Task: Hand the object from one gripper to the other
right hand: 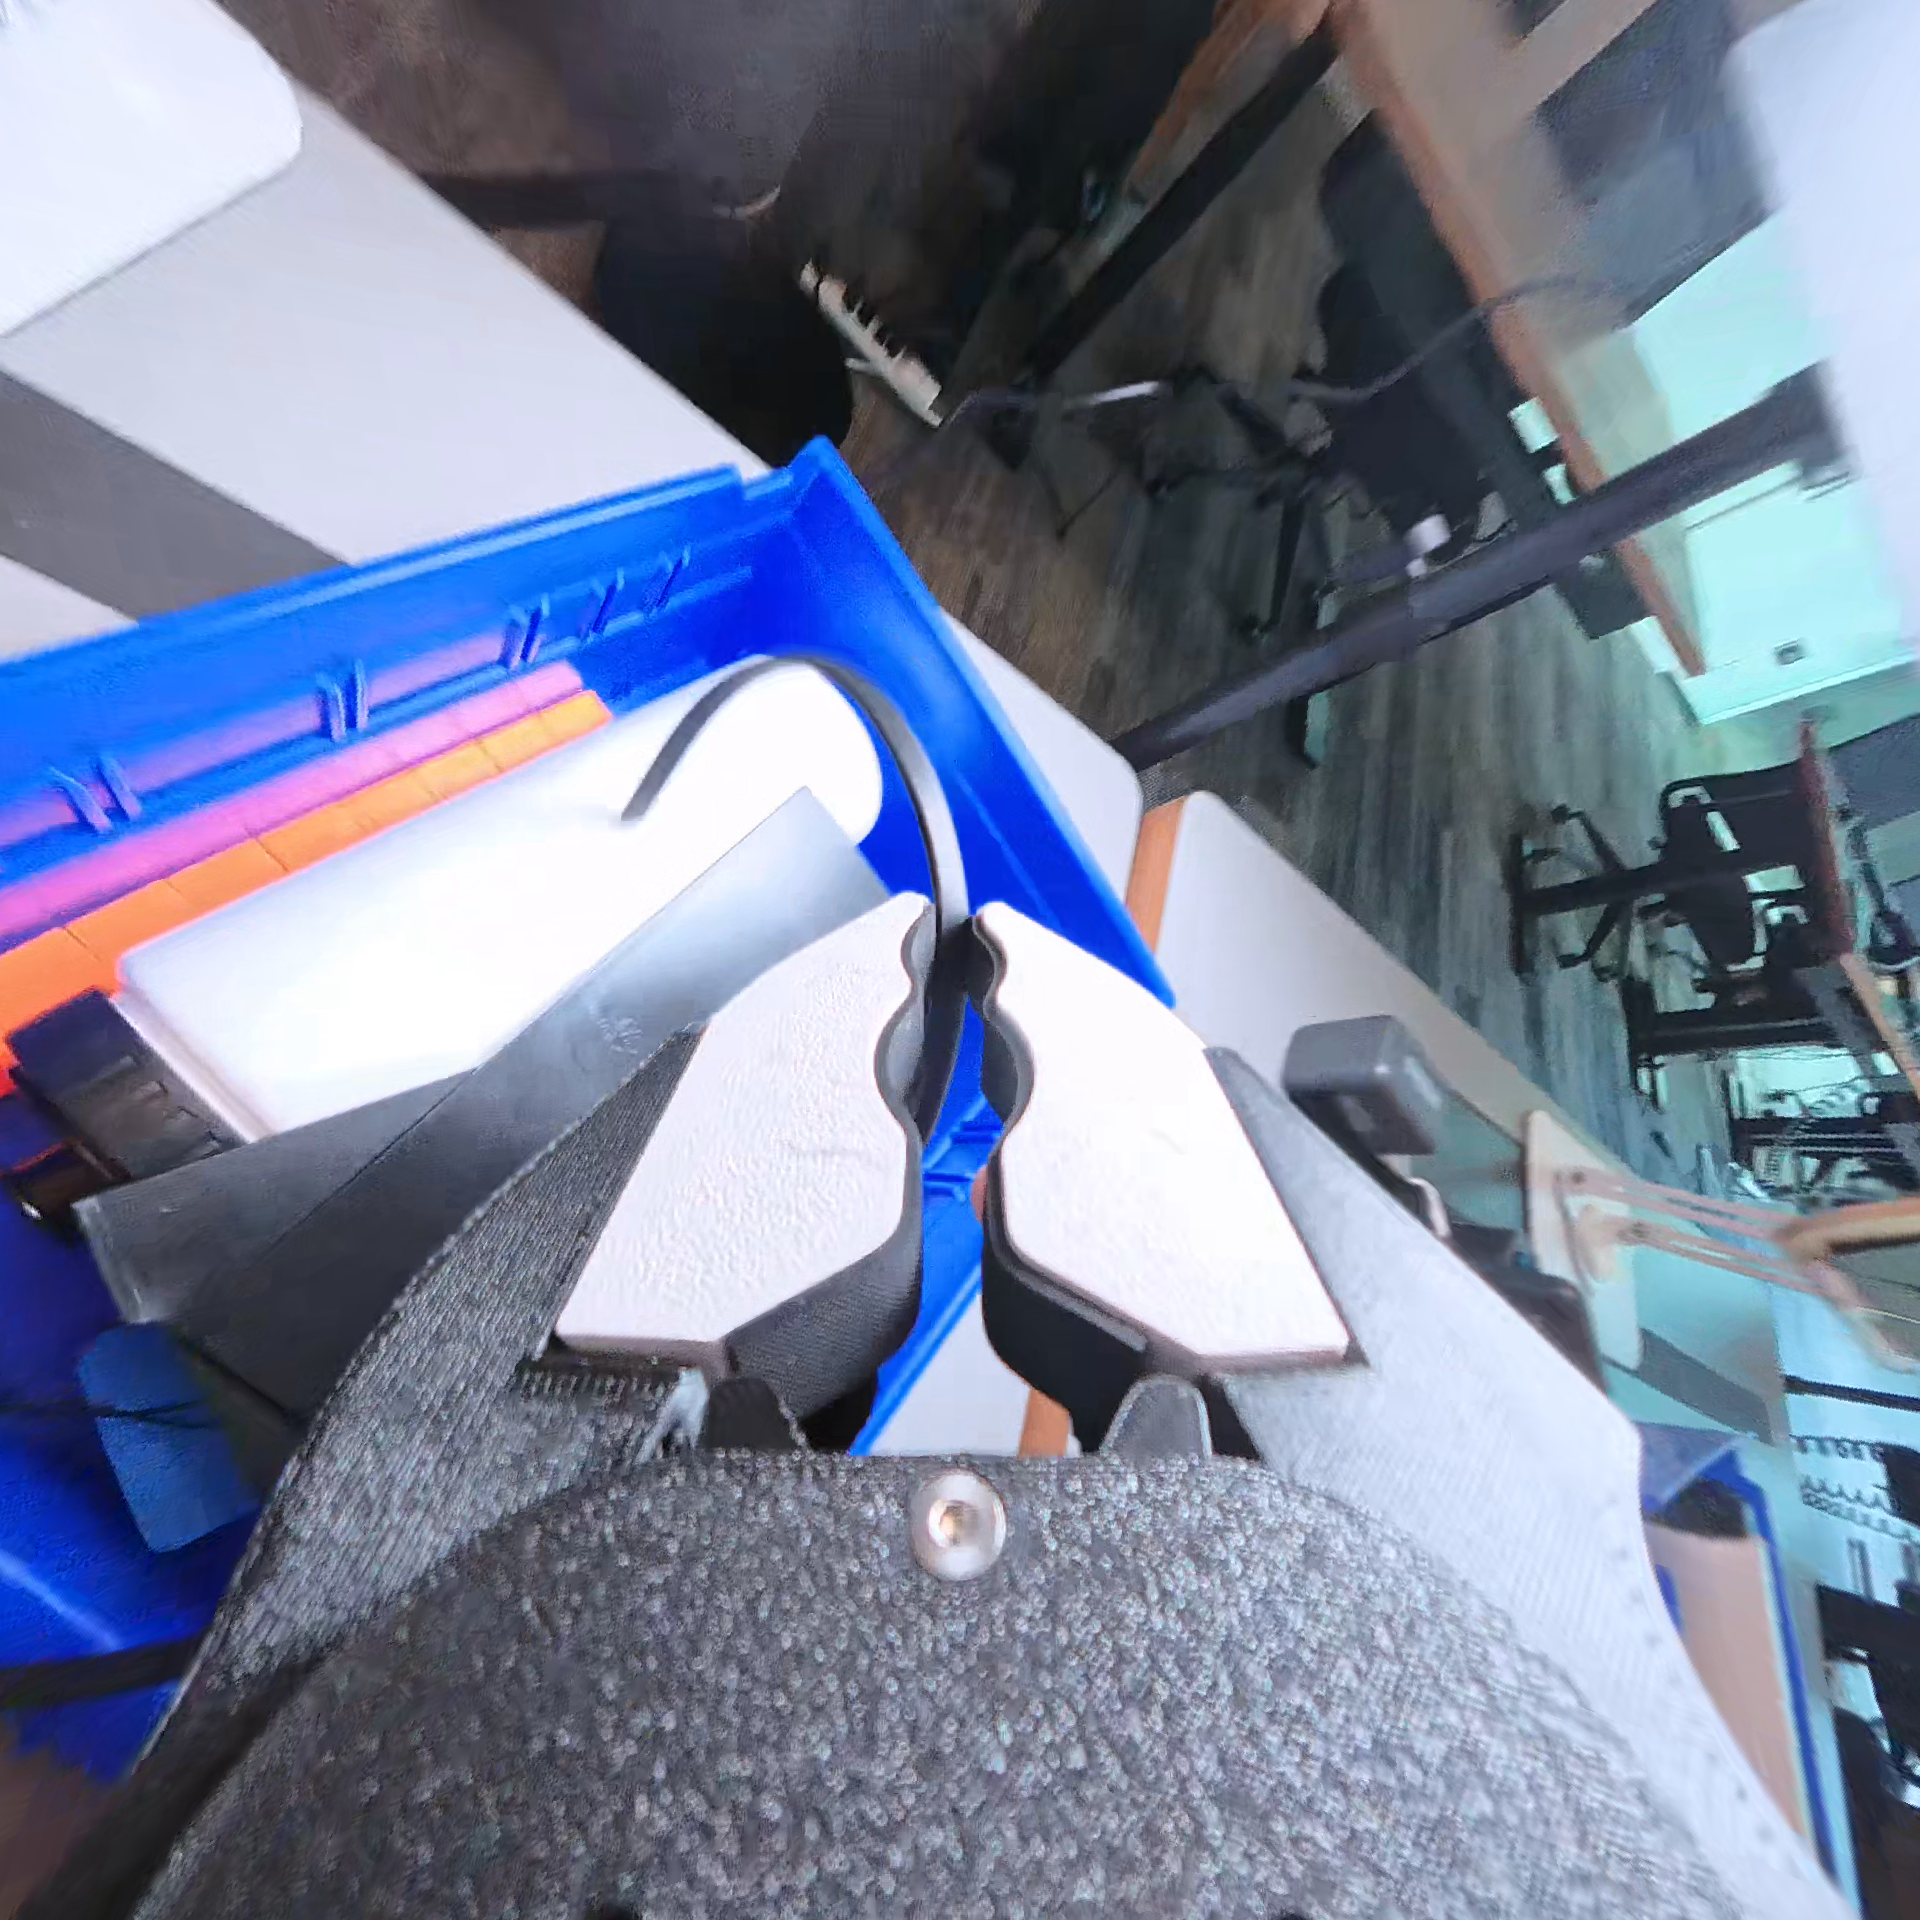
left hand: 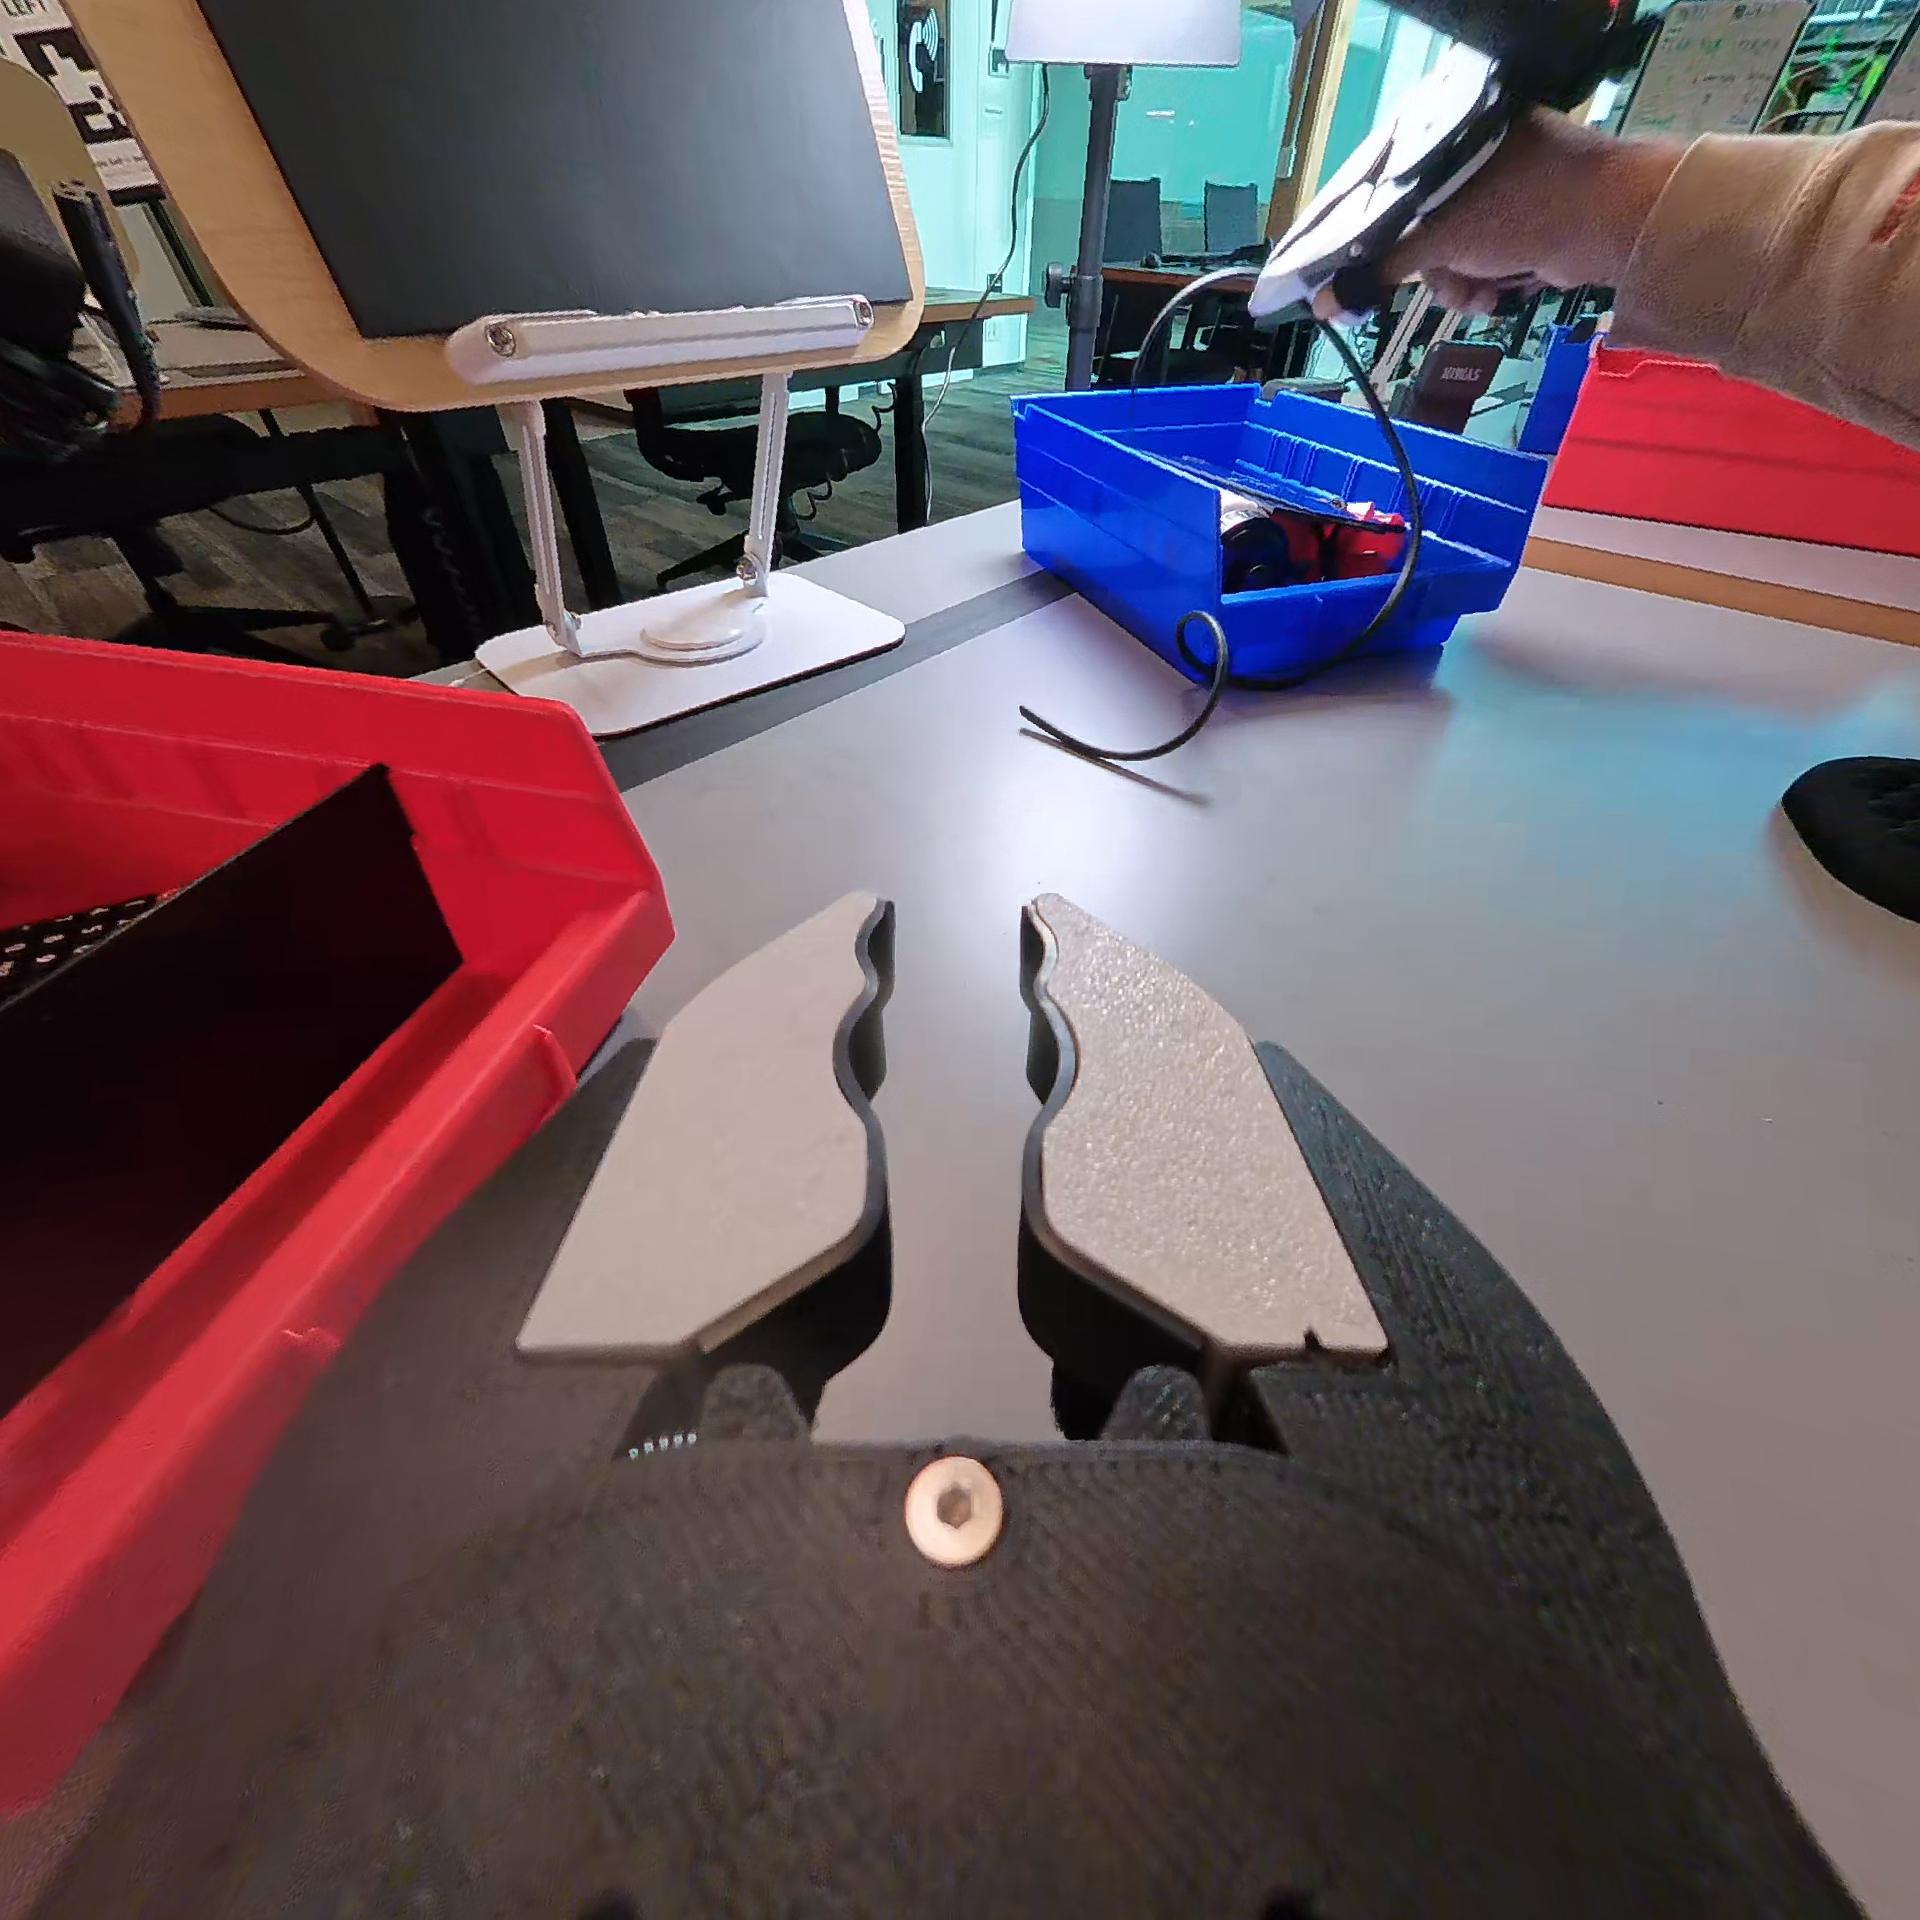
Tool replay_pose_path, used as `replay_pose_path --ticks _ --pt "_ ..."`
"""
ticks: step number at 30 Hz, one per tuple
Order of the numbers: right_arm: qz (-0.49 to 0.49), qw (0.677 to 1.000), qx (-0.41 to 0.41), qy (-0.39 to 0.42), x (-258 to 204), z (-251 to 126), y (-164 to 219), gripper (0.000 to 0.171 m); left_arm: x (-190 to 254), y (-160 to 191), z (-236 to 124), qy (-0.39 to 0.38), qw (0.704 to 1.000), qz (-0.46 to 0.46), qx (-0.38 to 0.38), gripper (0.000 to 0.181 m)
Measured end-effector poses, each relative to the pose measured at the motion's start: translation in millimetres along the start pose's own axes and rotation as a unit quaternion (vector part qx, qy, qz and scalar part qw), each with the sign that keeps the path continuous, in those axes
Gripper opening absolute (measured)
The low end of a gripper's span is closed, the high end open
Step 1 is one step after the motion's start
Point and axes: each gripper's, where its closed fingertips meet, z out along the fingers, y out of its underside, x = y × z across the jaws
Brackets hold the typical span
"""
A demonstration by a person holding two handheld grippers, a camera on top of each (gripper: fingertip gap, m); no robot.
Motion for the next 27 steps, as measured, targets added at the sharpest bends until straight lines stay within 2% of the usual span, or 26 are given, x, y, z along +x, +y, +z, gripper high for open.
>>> replay_pose_path --ticks 4,8,11,17,19,22,25,27 --pt "0.003 0.999 -0.028 -0.033 -15.8 21.1 18.8 0.011 1.1 2.0 1.1 0.000 1.000 0.004 -0.004 0.023" --pt "0.014 0.998 -0.004 -0.055 -12.3 10.9 9.8 0.027 1.2 3.2 1.7 0.001 1.000 0.005 -0.006 0.023" --pt "0.010 0.998 0.033 -0.054 -4.1 -13.3 -7.1 0.039 1.6 4.0 2.1 0.003 1.000 0.004 -0.007 0.023" --pt "-0.020 0.989 0.124 -0.080 -22.5 -93.3 -46.9 0.042 3.1 4.3 2.8 0.005 1.000 0.006 -0.007 0.023" --pt "-0.035 0.981 0.143 -0.123 -50.0 -121.0 -55.5 0.039 4.3 4.1 3.3 0.007 1.000 0.007 -0.007 0.023" --pt "-0.082 0.964 0.130 -0.217 -122.2 -147.2 -54.9 0.038 7.0 4.1 4.5 0.012 1.000 0.009 -0.008 0.023" --pt "-0.168 0.948 0.069 -0.262 -199.6 -140.0 -34.1 0.040 10.3 4.5 5.2 0.015 1.000 0.014 -0.011 0.023" --pt "-0.249 0.933 0.042 -0.256 -238.9 -122.7 -21.9 0.043 11.1 3.8 4.4 0.013 1.000 0.020 -0.011 0.023"
